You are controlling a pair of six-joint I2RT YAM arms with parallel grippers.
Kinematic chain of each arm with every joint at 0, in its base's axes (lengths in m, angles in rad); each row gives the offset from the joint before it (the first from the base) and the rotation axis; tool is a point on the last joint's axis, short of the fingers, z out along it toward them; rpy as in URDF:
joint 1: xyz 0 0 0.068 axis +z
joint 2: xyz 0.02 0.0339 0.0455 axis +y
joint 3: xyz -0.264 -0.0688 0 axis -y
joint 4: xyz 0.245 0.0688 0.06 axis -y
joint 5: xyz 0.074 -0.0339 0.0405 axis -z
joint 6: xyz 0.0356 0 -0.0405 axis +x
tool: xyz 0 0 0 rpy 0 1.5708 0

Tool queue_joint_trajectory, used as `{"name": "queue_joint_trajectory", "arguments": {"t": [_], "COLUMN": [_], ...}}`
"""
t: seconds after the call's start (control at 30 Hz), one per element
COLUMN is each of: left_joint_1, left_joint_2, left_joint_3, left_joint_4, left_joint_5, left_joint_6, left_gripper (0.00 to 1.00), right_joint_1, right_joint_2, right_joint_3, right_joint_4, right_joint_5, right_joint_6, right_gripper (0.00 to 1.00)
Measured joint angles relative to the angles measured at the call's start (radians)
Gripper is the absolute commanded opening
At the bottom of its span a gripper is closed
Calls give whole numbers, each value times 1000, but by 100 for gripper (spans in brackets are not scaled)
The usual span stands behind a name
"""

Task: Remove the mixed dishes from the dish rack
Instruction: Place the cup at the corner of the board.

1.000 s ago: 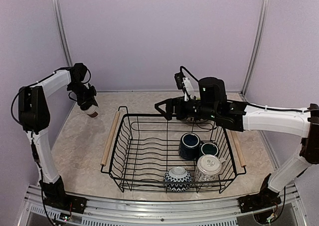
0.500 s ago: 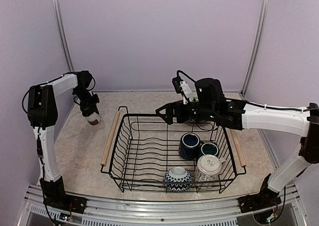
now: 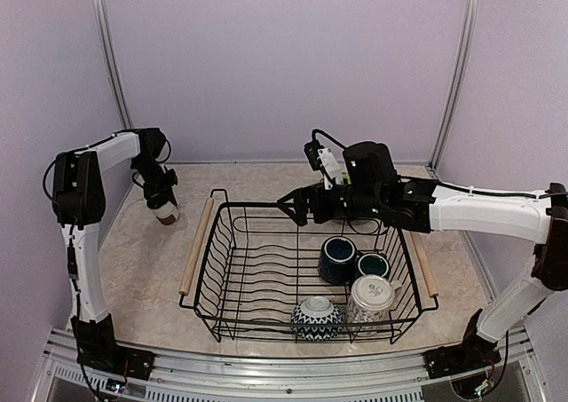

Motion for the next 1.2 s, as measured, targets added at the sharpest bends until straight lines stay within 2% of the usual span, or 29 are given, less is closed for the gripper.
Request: {"name": "queue_joint_trajectory", "arguments": {"t": [0.17, 0.27, 0.43, 0.7, 0.93, 1.2], "left_joint_1": [0, 0, 0, 0, 0, 0], "left_joint_2": [17, 22, 22, 22, -5, -132], "left_joint_3": [1, 1, 5, 5, 3, -12], "left_joint_4": [-7, -10, -10, -10, -9, 3], "left_joint_5": [0, 0, 1, 5, 20, 29], "left_joint_6": [1, 1, 4, 6, 8, 9], "left_gripper": [8, 15, 21, 38, 52, 65], "right_joint_1": [1, 1, 1, 11, 12, 12], "right_joint_2": [0, 0, 0, -10, -18, -8], "right_joint_3": [0, 0, 0, 4, 21, 95], "right_joint_4": [-8, -16, -32, -114, -299, -539], "right_joint_5": [14, 24, 43, 98, 186, 269], "right_joint_6": [-3, -6, -11, -32, -52, -82], "right_gripper": [100, 100, 100, 100, 100, 100]}}
